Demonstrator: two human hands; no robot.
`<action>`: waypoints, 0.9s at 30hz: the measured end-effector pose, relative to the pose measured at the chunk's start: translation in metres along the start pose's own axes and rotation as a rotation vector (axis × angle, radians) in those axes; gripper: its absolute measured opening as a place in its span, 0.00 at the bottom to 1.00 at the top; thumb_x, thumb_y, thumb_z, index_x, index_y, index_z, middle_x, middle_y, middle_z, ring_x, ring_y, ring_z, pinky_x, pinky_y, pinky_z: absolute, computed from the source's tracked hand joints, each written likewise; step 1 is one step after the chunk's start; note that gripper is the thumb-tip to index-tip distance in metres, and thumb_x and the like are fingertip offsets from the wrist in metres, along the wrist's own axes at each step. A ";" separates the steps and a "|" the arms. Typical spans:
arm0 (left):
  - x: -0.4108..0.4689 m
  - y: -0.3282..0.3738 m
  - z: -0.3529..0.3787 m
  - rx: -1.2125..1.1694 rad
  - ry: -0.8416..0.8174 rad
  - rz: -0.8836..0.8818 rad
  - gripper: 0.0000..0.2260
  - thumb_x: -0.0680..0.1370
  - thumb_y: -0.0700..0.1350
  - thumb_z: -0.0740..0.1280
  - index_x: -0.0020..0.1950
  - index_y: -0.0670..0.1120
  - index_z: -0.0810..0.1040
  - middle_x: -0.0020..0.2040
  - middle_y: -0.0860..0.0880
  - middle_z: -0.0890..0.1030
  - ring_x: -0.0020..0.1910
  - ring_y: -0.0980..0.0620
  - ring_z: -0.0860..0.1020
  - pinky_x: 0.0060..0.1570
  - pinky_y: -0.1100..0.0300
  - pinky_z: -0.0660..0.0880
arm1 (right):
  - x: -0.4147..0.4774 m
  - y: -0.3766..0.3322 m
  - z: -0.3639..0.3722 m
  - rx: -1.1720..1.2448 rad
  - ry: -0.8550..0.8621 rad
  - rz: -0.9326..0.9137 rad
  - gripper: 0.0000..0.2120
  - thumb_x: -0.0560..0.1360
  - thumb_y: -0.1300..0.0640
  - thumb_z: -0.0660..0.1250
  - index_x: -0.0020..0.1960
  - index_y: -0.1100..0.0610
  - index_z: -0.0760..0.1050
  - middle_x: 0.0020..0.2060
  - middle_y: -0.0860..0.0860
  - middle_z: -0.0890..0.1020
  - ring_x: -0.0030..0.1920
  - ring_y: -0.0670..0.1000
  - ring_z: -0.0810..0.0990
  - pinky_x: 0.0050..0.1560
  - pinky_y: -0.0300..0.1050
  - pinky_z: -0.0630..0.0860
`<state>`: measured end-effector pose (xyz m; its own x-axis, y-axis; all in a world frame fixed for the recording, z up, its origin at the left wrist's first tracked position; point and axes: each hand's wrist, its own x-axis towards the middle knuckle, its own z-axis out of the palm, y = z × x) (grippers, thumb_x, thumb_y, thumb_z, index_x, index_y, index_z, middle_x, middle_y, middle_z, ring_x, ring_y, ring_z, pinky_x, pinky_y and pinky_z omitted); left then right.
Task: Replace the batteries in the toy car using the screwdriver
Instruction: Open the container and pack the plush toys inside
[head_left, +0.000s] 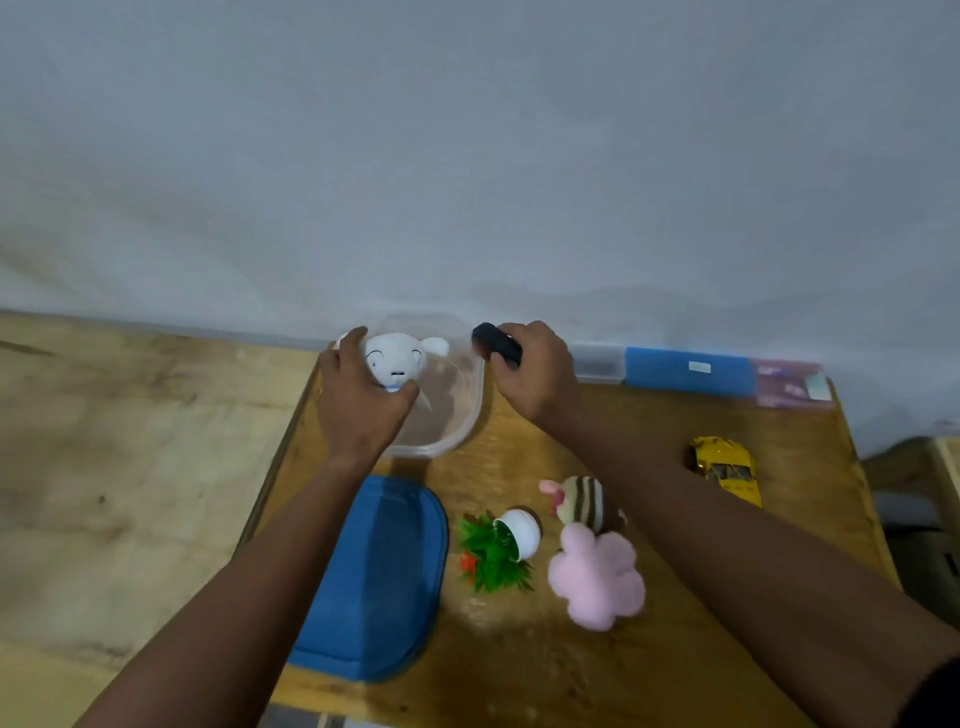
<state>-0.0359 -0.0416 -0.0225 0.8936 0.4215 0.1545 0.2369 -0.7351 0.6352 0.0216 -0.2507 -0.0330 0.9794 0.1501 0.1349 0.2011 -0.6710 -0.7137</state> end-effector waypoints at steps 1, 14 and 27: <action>0.010 -0.006 -0.001 0.023 -0.033 -0.025 0.37 0.65 0.52 0.76 0.72 0.51 0.67 0.65 0.43 0.72 0.59 0.41 0.76 0.50 0.53 0.75 | 0.006 -0.006 0.009 -0.013 -0.022 0.002 0.07 0.73 0.55 0.66 0.49 0.55 0.80 0.41 0.53 0.77 0.40 0.50 0.73 0.40 0.42 0.65; 0.100 -0.086 0.038 0.449 -0.166 0.260 0.27 0.68 0.59 0.71 0.66 0.52 0.75 0.56 0.44 0.84 0.60 0.38 0.68 0.55 0.44 0.62 | 0.059 -0.029 0.112 -0.422 0.019 0.247 0.09 0.74 0.47 0.65 0.47 0.47 0.82 0.42 0.46 0.83 0.66 0.56 0.68 0.58 0.49 0.60; 0.100 -0.091 0.047 0.457 -0.095 0.296 0.29 0.66 0.61 0.76 0.63 0.51 0.78 0.56 0.46 0.83 0.60 0.39 0.71 0.59 0.44 0.61 | 0.053 -0.027 0.113 -0.363 0.066 0.202 0.14 0.73 0.52 0.68 0.57 0.47 0.82 0.51 0.47 0.85 0.69 0.56 0.70 0.63 0.52 0.60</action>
<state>0.0502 0.0423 -0.1003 0.9725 0.1278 0.1945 0.0930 -0.9795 0.1785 0.0666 -0.1422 -0.0840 0.9963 -0.0496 0.0696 -0.0136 -0.8963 -0.4433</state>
